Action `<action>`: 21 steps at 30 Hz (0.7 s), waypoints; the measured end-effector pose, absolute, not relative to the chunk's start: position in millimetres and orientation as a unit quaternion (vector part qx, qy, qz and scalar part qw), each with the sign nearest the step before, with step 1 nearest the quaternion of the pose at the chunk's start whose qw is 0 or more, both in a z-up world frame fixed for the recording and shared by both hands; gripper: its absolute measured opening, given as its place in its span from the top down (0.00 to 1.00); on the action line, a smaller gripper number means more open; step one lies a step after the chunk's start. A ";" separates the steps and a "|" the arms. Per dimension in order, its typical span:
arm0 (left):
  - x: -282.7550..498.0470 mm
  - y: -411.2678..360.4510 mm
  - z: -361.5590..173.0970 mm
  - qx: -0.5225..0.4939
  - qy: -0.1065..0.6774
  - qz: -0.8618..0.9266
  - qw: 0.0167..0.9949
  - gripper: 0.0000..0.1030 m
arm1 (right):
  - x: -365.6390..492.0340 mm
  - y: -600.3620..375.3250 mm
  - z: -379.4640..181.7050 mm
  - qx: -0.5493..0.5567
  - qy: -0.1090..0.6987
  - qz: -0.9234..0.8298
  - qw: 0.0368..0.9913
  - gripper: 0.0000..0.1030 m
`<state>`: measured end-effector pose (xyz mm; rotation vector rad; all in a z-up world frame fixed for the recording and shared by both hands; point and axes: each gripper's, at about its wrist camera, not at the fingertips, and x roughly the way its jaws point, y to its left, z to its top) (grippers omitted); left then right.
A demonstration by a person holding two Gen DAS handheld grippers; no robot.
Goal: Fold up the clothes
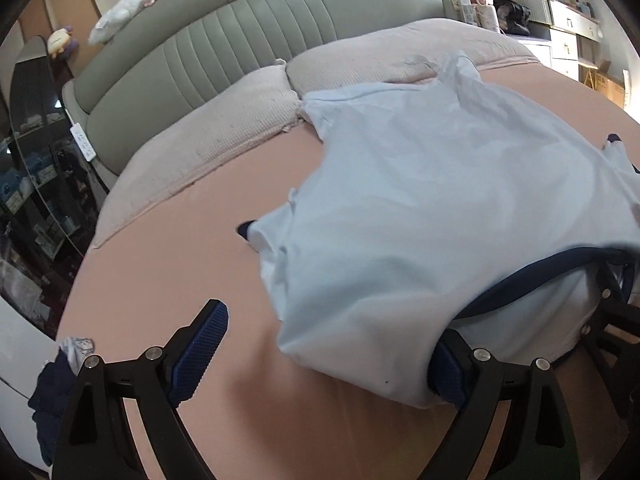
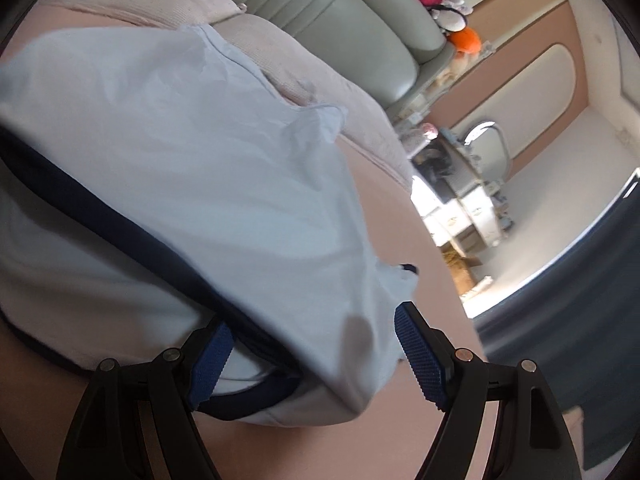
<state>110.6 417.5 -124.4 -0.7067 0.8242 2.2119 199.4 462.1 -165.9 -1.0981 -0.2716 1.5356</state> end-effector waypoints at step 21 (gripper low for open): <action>128.9 387.8 -111.7 -0.260 0.326 0.848 0.327 0.09 | 265.5 471.8 -116.1 -0.446 -0.091 0.566 0.687 0.01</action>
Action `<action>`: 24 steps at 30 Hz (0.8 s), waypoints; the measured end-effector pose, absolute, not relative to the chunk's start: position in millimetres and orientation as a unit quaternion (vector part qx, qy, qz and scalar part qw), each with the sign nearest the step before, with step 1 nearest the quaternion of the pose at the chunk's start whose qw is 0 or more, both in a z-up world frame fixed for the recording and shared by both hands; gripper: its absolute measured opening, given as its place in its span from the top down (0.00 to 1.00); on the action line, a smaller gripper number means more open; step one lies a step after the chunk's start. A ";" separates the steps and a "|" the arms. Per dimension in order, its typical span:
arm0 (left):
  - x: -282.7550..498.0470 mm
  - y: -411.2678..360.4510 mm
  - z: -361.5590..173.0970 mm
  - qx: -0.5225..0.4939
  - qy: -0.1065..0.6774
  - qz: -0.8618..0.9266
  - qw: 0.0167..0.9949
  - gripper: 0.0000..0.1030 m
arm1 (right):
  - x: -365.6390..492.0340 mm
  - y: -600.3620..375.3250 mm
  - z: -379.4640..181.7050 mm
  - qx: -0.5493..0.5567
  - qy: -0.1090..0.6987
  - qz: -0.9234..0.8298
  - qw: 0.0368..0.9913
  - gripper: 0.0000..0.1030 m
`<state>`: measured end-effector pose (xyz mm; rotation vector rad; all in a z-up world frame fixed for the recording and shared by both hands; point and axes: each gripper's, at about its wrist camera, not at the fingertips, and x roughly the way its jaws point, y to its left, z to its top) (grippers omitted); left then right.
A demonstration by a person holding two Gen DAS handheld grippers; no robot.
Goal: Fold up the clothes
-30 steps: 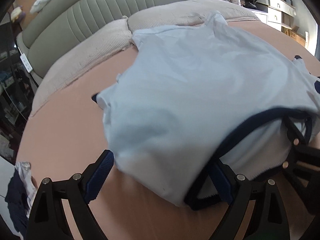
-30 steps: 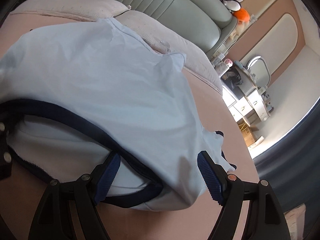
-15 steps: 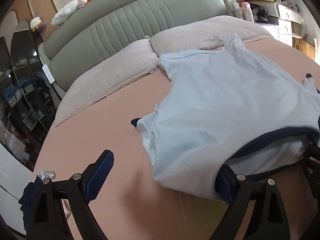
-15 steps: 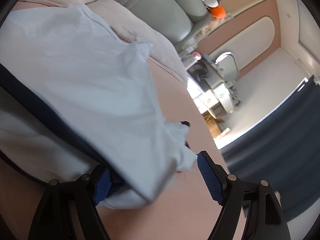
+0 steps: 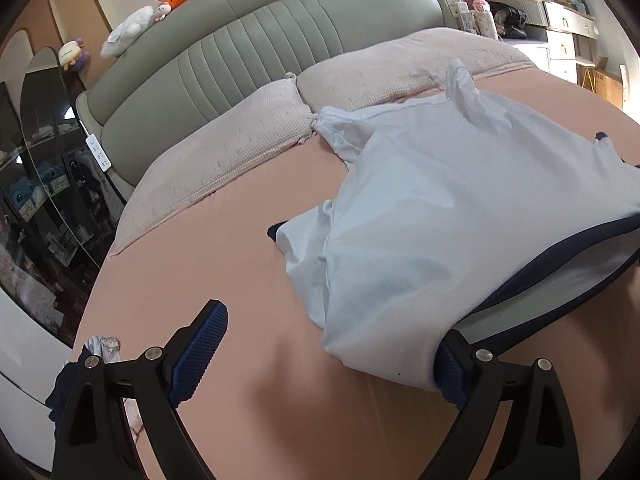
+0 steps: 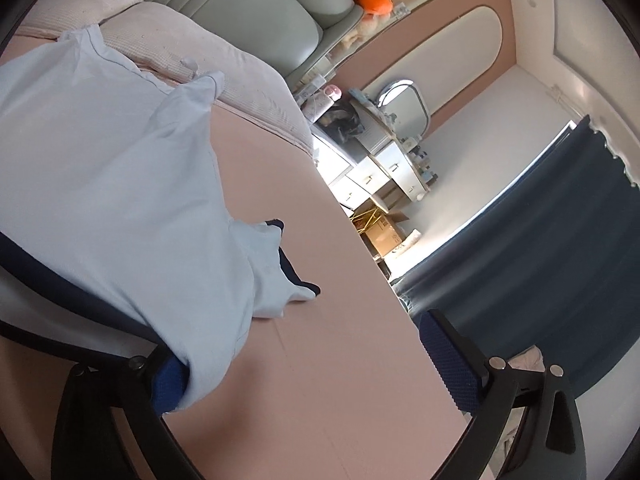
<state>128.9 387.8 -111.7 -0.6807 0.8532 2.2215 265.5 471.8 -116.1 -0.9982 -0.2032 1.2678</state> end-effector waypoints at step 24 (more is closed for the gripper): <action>130.4 349.5 -76.7 -0.356 0.207 0.812 0.414 0.06 | 256.3 404.2 -94.0 -0.435 -0.037 0.705 0.559 0.01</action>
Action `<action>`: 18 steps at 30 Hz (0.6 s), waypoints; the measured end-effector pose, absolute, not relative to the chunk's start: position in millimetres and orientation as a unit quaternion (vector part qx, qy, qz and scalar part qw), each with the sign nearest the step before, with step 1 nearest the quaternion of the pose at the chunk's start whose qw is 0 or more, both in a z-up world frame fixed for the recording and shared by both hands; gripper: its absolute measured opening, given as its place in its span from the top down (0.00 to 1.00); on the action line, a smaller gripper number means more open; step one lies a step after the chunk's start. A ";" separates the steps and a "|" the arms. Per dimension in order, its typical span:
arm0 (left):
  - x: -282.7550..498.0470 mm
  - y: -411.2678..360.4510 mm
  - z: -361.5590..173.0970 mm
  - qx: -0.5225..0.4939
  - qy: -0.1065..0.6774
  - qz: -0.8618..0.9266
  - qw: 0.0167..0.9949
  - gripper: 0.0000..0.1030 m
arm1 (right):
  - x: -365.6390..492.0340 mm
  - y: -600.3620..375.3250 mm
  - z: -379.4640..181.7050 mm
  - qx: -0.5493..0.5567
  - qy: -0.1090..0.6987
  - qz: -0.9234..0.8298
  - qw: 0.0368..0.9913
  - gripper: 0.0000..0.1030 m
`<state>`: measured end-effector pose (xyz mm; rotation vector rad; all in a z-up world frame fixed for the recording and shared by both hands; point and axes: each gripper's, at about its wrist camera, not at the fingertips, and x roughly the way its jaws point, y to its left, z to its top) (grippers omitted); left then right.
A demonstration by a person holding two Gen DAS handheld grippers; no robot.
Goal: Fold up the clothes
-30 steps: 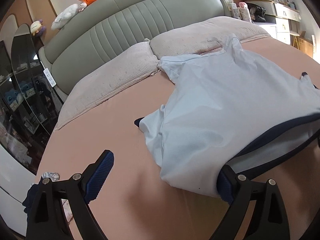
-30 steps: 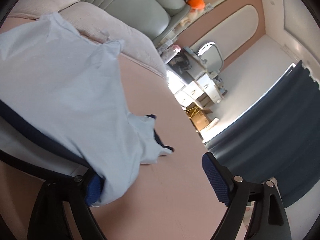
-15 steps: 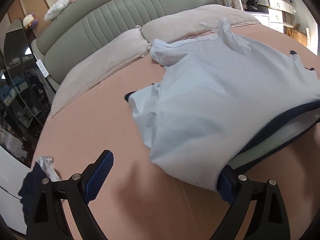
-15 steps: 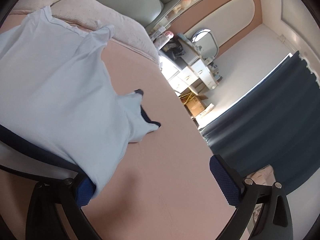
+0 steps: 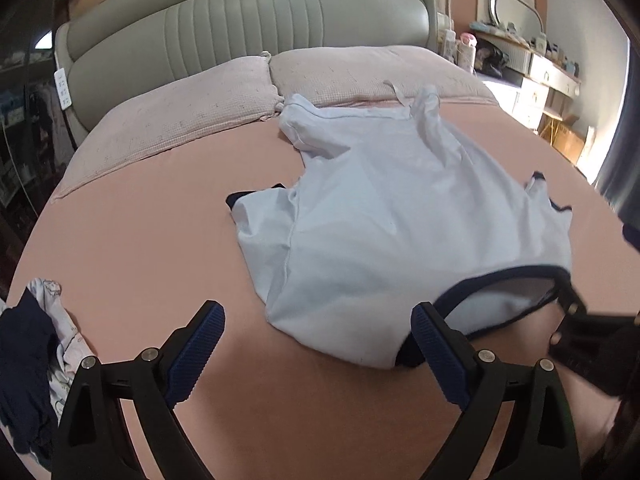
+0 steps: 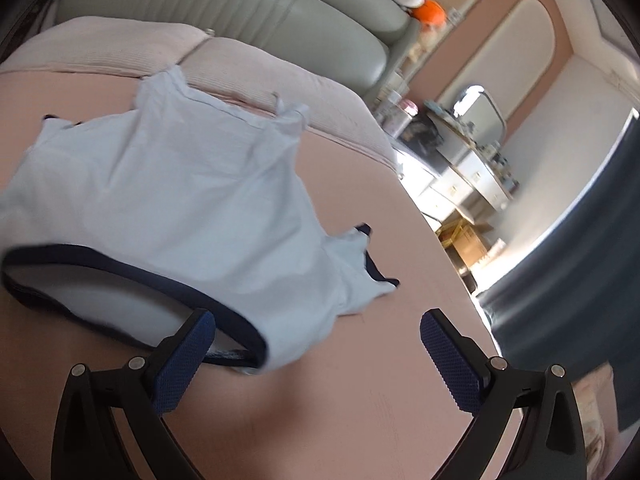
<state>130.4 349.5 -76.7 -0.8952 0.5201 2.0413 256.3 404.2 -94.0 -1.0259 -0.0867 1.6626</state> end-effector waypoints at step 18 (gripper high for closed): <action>56.5 331.4 -79.9 -0.333 0.272 0.823 0.371 0.06 | 227.8 365.5 -99.8 -0.386 0.082 0.819 0.417 0.01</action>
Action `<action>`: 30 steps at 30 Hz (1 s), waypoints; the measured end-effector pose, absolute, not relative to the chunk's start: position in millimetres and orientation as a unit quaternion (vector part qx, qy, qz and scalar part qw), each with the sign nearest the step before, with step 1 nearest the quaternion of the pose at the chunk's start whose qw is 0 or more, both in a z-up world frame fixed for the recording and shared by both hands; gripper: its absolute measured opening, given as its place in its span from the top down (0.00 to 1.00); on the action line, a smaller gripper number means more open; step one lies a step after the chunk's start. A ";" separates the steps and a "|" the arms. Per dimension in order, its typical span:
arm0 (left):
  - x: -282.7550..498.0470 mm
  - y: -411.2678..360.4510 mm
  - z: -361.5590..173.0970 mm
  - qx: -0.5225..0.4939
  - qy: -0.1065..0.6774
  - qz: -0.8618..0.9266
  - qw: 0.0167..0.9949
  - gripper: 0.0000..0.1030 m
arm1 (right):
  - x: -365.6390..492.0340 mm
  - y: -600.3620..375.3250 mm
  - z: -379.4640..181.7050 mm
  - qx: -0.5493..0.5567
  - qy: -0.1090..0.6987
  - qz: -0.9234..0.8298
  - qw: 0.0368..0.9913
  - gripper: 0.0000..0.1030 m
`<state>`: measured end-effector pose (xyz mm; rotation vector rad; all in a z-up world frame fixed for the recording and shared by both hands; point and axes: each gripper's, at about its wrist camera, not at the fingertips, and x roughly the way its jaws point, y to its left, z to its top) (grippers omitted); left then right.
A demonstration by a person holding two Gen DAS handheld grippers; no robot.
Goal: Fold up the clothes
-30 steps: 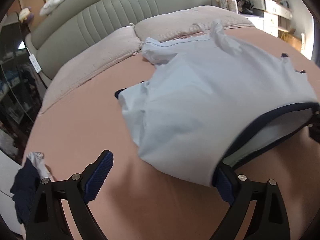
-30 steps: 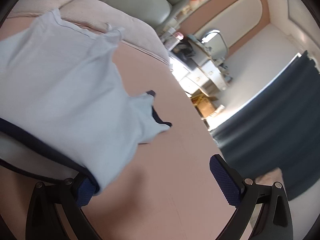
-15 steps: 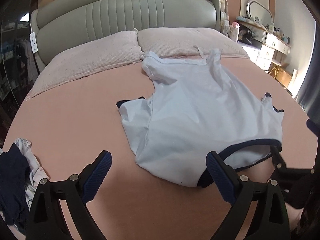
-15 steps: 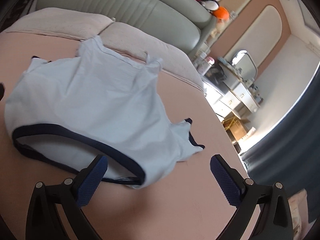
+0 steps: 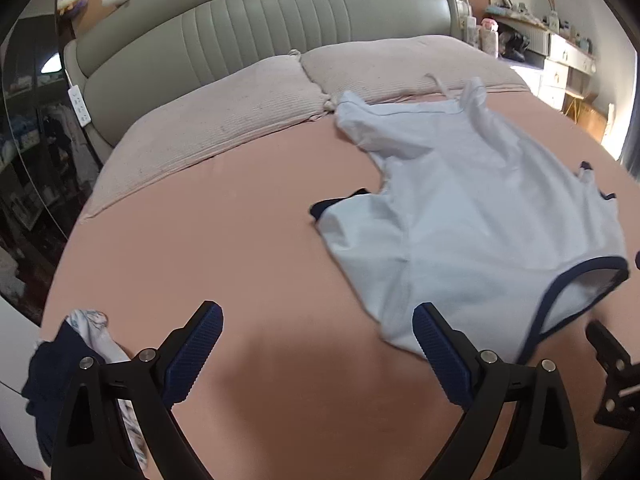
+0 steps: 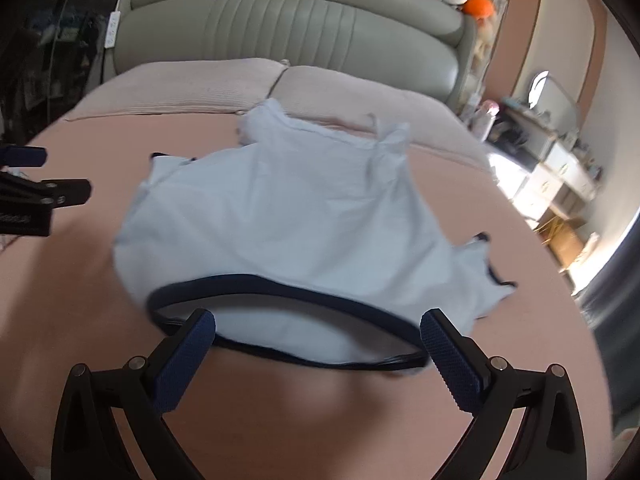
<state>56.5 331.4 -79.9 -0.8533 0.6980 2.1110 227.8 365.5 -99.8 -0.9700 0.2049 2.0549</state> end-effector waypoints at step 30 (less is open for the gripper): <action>-21.8 415.2 -125.1 -0.271 0.371 0.626 0.630 0.08 | 171.6 361.8 -146.6 -0.373 0.139 0.865 0.306 0.08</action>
